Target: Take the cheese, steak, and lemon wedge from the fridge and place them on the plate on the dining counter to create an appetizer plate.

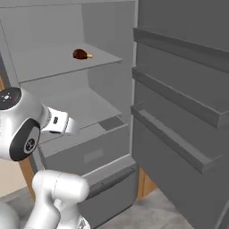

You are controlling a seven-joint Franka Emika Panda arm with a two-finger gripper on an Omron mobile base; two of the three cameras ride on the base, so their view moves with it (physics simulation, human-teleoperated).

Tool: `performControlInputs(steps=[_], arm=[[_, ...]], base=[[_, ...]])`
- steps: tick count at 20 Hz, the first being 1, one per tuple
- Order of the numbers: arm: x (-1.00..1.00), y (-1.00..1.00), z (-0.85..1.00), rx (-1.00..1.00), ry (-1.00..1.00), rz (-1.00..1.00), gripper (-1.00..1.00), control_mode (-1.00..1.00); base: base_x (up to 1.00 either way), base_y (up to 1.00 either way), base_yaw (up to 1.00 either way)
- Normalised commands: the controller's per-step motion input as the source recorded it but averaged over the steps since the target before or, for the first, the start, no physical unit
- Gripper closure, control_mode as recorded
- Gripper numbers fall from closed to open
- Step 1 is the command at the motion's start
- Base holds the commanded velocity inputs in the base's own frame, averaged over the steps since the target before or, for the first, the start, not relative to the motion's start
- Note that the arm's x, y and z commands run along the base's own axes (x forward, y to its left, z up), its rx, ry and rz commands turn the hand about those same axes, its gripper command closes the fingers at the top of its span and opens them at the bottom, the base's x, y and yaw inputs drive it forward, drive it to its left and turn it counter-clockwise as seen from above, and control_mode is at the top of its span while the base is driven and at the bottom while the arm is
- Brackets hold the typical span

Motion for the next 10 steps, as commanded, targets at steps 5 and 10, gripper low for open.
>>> performControlInputs(steps=[5,10], arm=[[0.0,0.0,0.0,0.0,0.0,0.0,-1.0,1.0],[0.0,0.0,0.0,0.0,0.0,0.0,-1.0,1.0]], base=[[0.43,-0.2,0.35],[0.44,-0.37,0.38]])
